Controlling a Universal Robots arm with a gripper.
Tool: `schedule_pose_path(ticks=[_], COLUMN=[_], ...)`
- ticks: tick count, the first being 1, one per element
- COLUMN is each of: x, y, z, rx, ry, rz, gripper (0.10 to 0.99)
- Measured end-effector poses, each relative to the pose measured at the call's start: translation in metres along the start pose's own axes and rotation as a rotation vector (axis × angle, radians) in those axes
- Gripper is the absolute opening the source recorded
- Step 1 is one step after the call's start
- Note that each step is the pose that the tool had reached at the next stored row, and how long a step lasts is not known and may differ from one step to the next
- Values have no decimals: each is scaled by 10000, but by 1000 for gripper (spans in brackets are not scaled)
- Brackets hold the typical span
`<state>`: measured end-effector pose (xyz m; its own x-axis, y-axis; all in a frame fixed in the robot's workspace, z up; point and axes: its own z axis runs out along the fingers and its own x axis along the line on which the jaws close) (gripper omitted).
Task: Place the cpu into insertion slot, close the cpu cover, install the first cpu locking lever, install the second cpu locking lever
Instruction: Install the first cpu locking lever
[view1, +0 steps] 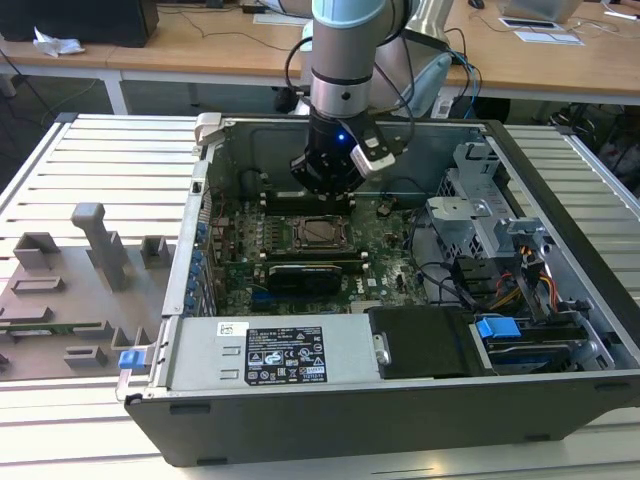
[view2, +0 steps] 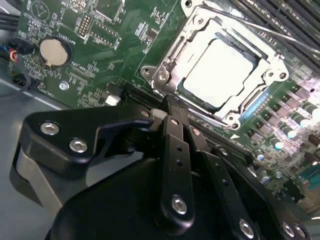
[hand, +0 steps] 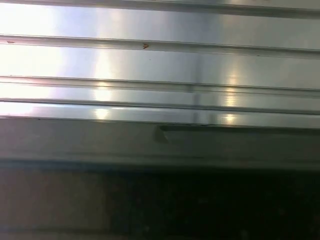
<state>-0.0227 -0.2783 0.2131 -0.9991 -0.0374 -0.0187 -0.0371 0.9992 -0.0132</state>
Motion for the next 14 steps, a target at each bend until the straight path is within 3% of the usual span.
schedule_pose_path(ticks=[7, 14], x=[5, 5], y=[-135, -156], z=[2, -20], rx=[0, 1], ry=[0, 0], rz=[-1, 0], gripper=[106, 106])
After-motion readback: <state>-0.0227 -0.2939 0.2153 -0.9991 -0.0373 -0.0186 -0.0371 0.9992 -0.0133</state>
